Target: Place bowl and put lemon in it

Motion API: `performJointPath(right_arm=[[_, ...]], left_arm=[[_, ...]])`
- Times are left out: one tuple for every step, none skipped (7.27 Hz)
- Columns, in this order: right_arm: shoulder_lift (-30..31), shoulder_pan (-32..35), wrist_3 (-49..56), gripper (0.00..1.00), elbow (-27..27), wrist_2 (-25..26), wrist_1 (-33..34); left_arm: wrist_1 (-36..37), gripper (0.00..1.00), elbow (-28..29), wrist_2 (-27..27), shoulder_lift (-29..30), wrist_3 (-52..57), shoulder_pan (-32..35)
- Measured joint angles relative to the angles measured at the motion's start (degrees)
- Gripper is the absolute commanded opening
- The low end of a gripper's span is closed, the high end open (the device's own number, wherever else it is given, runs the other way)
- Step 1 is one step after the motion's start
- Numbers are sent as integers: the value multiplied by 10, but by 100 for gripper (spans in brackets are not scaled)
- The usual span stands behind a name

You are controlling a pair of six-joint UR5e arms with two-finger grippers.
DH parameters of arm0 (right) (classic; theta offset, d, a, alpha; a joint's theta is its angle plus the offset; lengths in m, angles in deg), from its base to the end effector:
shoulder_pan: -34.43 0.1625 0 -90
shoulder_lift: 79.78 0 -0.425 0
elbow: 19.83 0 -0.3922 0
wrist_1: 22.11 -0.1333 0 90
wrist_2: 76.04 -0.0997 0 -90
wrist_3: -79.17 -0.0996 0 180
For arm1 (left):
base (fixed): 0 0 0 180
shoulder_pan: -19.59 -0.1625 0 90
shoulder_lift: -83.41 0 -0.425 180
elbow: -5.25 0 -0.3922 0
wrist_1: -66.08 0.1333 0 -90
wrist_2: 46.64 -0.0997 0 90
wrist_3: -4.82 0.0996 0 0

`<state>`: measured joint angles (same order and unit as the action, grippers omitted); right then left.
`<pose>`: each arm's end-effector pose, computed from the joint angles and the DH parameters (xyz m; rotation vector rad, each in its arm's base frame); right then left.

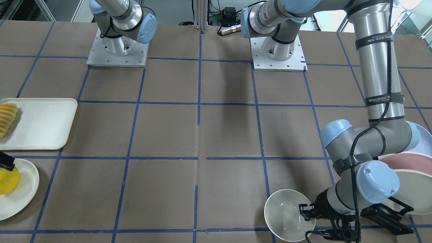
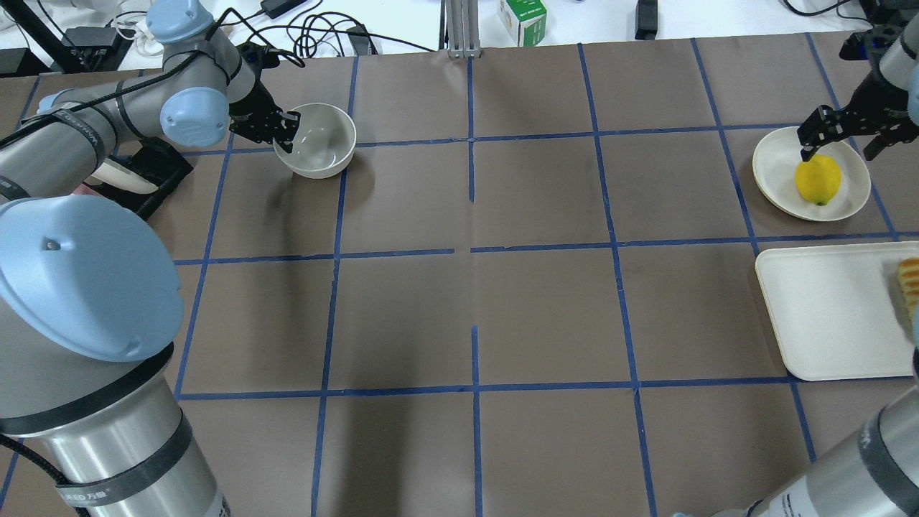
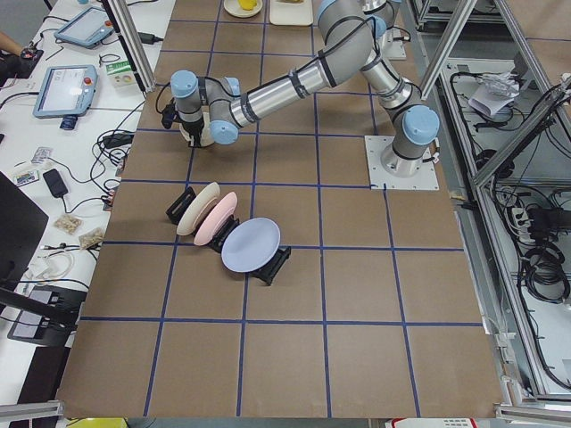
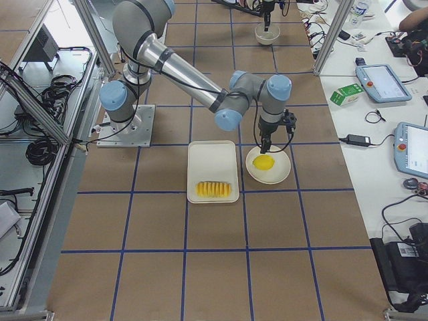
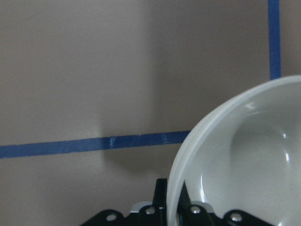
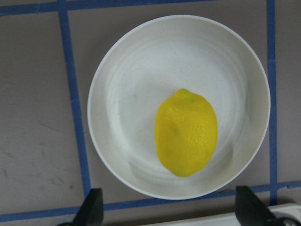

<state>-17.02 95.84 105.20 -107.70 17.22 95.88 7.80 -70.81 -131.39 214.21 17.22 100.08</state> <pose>-0.2010 -0.6355 0.2796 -0.0707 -3.0670 0.0285 -0.0190 -0.7488 0.2166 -0.0832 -3.0628 0.1543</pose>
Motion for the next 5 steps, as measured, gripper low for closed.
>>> performJointPath(right_arm=[[-20, -6, 31, 100, 0, 1, 25], [-33, -8, 49, 100, -1, 0, 38], [-45, -9, 56, 100, 1, -1, 44], [-56, -10, 57, 100, 1, -4, 57], [-68, -11, 55, 100, 1, -5, 76]], left_arm=[[-9, 0, -2, 1, -13, -7, 4], [-24, 0, -11, 3, -33, -27, 15], [-37, 0, -30, 6, -57, -46, 29], [-42, 0, -55, 9, -79, -55, 39], [-44, 0, -80, 16, -100, -72, 51]])
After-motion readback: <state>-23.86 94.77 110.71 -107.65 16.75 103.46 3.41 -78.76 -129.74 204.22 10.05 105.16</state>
